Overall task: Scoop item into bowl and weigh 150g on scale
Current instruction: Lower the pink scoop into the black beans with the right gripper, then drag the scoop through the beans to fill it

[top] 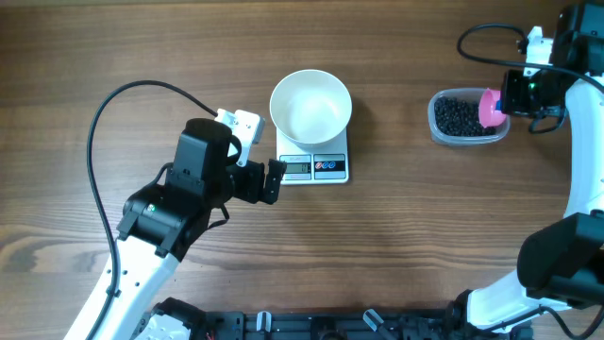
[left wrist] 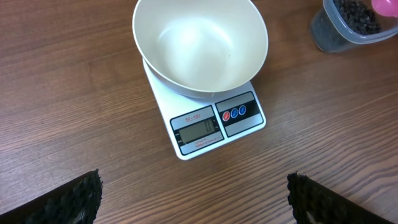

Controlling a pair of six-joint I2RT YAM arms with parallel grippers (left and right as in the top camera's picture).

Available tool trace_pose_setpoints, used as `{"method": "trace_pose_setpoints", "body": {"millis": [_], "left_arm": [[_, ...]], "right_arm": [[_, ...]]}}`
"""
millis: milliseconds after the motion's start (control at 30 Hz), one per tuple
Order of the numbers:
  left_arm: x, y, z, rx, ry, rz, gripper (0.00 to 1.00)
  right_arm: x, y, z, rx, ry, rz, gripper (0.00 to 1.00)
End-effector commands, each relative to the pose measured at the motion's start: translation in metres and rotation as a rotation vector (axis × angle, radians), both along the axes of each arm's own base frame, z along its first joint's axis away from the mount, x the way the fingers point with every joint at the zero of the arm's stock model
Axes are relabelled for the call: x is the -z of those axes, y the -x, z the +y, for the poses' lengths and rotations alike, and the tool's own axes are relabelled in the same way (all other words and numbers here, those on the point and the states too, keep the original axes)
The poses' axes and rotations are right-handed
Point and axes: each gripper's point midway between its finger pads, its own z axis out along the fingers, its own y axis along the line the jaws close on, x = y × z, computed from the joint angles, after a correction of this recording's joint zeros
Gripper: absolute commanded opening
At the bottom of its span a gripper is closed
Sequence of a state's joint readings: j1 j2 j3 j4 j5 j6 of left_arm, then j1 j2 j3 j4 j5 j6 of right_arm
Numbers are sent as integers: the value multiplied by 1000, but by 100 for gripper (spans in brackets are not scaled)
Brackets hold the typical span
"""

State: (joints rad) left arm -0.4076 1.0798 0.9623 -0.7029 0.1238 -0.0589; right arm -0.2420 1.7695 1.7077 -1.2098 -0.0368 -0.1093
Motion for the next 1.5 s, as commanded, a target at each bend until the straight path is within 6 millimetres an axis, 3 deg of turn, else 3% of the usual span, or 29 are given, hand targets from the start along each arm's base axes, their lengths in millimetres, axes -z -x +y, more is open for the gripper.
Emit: {"method": "trace_pose_setpoints", "body": {"millis": [0,133,300,467,633,800,900,1267,1467], "left_arm": [[-1,-1,0,-11,-1,0,100],[-1,-1,0,-10,-1,0,100],[-1,-1,0,-10,-1,0,100],[-1,-1,0,-10,-1,0,100],[-1,-1,0,-10,-1,0,100],[-1,-1,0,-10,-1,0,100],[-1,-1,0,-11,-1,0,100],[-1,-1,0,-10,-1,0,100],[-1,-1,0,-11,-1,0,100]], "right_arm": [[2,-9,-6,9,47,-18,4],[17,-2,-16,27,109,23,4],[46,1,4,-21,74,54,4],[48,-3,35,-123,39,52,4],[52,2,40,-153,26,70,4],[76,7,53,-194,-44,76,4],[75,5,60,-202,-94,54,4],[64,14,34,-190,-326,-28,4],[70,16,41,-150,-380,-21,4]]}}
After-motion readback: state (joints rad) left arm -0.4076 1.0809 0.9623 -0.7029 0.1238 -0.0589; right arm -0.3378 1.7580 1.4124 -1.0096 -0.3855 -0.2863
